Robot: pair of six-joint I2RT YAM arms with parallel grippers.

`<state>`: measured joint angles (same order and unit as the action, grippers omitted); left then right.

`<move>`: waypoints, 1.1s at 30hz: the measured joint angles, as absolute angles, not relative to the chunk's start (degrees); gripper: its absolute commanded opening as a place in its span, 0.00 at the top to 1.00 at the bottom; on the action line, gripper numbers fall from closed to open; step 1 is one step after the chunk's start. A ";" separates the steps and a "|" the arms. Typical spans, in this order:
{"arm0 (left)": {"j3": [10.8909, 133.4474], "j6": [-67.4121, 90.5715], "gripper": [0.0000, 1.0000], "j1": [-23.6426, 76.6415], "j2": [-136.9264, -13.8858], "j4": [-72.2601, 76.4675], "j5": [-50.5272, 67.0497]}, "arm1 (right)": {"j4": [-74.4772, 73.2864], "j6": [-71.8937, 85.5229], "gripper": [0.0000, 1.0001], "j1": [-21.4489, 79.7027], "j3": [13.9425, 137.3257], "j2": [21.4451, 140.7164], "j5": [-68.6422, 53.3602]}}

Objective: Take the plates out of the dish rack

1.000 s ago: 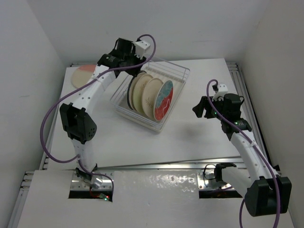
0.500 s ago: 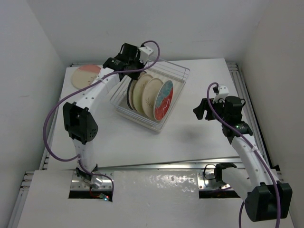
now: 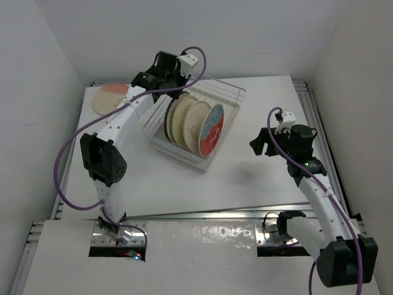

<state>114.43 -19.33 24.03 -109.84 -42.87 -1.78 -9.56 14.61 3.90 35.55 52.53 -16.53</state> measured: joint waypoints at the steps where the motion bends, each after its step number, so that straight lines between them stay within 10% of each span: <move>1: 114.39 -19.46 0.75 24.05 -109.84 -42.85 -1.85 | -9.56 14.52 0.29 3.90 35.55 52.53 -16.53; 18: 112.05 -23.75 0.91 24.99 -109.84 -42.13 -4.54 | -9.47 13.65 0.28 3.90 35.55 52.53 -17.67; 24: 111.66 -25.91 0.73 25.08 -109.82 -42.37 -4.36 | -9.15 13.63 0.27 3.90 35.55 52.53 -18.90; 33: 110.54 -26.35 0.76 24.95 -110.00 -47.53 -3.27 | -9.58 13.02 0.27 3.90 35.55 52.53 -19.70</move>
